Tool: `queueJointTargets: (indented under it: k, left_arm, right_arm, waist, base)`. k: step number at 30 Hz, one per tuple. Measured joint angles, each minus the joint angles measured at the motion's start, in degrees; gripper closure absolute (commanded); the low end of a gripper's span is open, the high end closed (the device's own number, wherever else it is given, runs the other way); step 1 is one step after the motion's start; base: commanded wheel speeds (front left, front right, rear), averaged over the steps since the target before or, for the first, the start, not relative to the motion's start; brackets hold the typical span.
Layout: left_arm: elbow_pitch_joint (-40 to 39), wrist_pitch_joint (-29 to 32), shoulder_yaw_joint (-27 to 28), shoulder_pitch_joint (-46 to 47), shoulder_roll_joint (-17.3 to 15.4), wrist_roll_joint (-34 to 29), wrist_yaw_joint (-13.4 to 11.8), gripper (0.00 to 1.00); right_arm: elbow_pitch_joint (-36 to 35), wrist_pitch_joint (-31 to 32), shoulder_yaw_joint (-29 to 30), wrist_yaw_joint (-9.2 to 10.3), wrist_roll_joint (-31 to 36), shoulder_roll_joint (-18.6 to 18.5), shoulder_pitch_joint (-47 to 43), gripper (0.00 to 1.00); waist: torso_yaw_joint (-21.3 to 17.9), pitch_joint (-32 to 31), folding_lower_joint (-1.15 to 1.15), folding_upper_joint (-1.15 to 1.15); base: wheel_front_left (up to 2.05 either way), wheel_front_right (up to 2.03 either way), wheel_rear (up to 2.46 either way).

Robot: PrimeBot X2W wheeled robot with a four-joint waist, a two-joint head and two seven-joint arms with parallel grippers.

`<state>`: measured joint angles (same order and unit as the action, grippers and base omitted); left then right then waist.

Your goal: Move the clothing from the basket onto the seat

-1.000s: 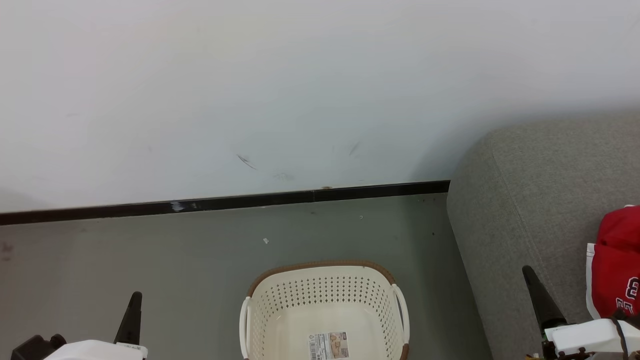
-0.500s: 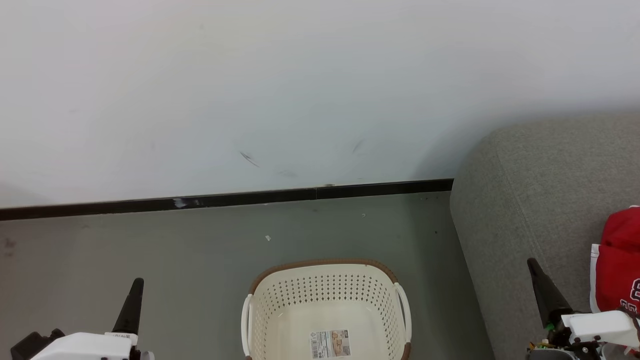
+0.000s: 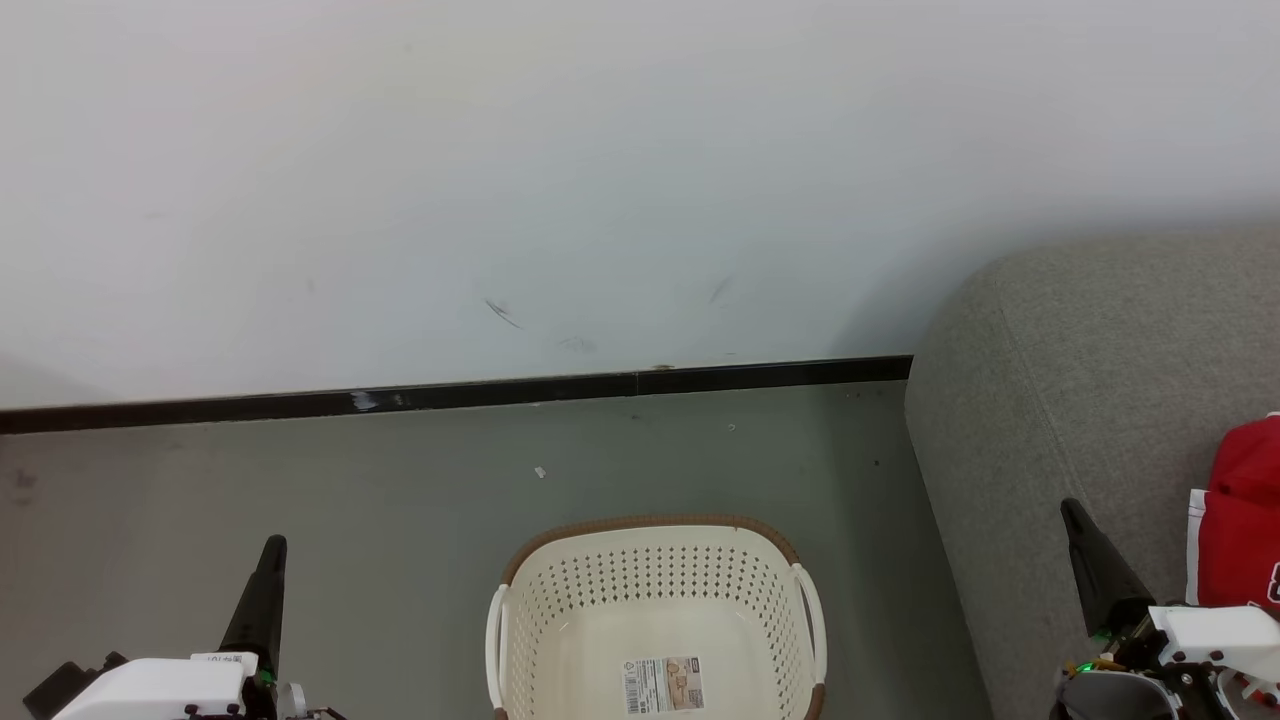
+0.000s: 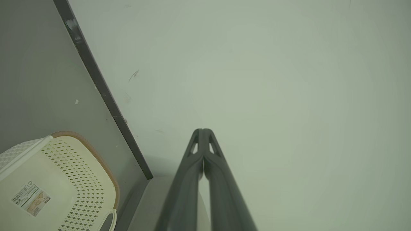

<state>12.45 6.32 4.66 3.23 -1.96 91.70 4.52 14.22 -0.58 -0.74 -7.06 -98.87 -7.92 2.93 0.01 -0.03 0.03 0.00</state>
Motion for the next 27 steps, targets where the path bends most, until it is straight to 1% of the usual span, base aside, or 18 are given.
queueJointTargets:
  k: [27]
  left_arm:
    - [0.4, 0.0, 0.0, 0.0, 0.0, 0.0, 0.2, 1.00]
  right_arm:
    - [0.6, 0.0, -0.1, 0.01, 0.0, 0.0, 1.0, 1.00]
  waist:
    - [0.0, 0.0, 0.00, 0.00]
  base:
    - [0.00, 0.00, 0.00]
